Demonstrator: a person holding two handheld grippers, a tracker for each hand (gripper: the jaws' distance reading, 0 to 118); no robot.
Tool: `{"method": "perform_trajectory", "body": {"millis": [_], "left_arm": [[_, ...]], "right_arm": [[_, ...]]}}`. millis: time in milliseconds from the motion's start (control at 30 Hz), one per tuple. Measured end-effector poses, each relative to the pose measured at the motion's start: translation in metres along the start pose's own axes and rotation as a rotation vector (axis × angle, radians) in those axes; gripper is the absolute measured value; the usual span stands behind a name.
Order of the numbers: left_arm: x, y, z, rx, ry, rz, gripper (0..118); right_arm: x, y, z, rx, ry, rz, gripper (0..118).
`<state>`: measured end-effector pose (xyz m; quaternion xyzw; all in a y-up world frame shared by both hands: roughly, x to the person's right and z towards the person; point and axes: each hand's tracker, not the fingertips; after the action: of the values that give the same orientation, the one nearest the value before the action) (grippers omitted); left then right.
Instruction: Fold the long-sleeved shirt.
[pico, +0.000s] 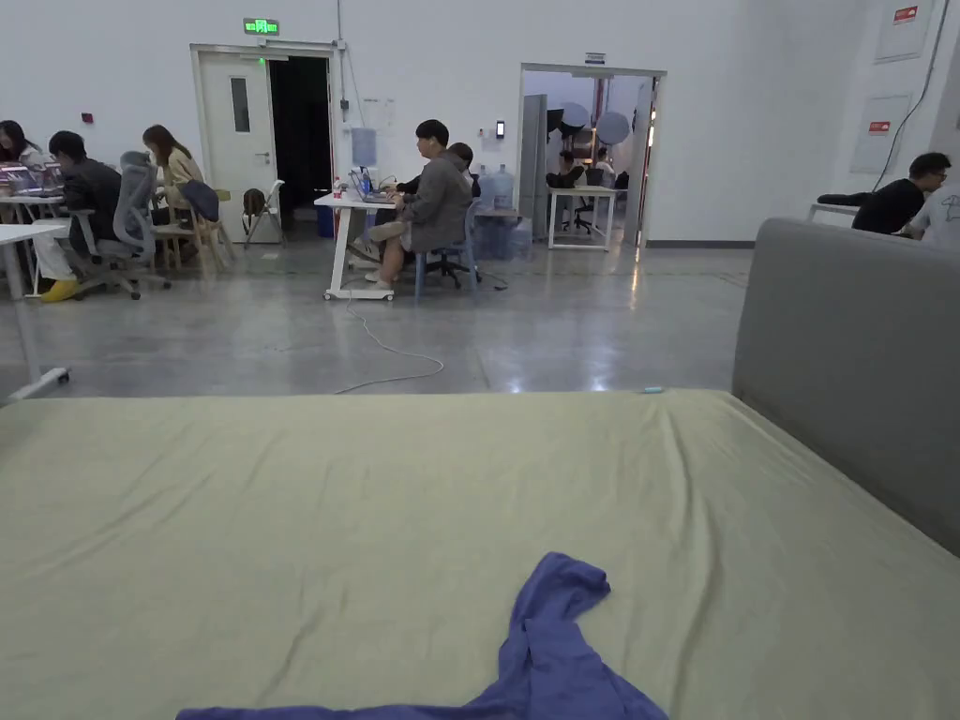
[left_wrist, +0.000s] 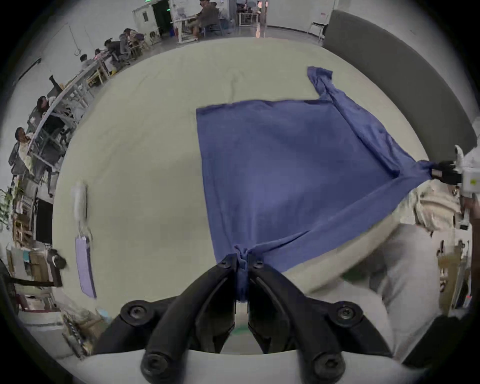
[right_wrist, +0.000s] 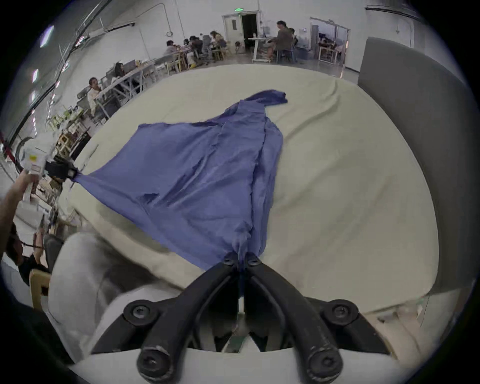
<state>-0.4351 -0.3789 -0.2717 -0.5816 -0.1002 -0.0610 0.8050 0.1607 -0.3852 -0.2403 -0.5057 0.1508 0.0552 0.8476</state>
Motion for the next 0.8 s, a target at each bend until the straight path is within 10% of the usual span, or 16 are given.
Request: {"method": "perform_trajectory", "body": {"millis": [567,633,700,800], "left_arm": [[0.022,-0.085,-0.080,-0.040,-0.039,0.165,1],[0.018,-0.084,-0.081,-0.049,-0.057,0.217,28],[0.011,-0.081,-0.067,-0.027,-0.050,0.307,109],[0.003,-0.073,-0.017,0.176,-0.089,0.354,117]], "right_arm": [[0.000,-0.059,-0.079,-0.198,-0.088,-0.078,0],[0.002,-0.059,-0.076,-0.201,-0.080,-0.083,15],[0.002,-0.050,-0.062,-0.214,-0.117,-0.056,82],[0.004,-0.028,-0.004,-0.020,-0.078,-0.097,107]]}}
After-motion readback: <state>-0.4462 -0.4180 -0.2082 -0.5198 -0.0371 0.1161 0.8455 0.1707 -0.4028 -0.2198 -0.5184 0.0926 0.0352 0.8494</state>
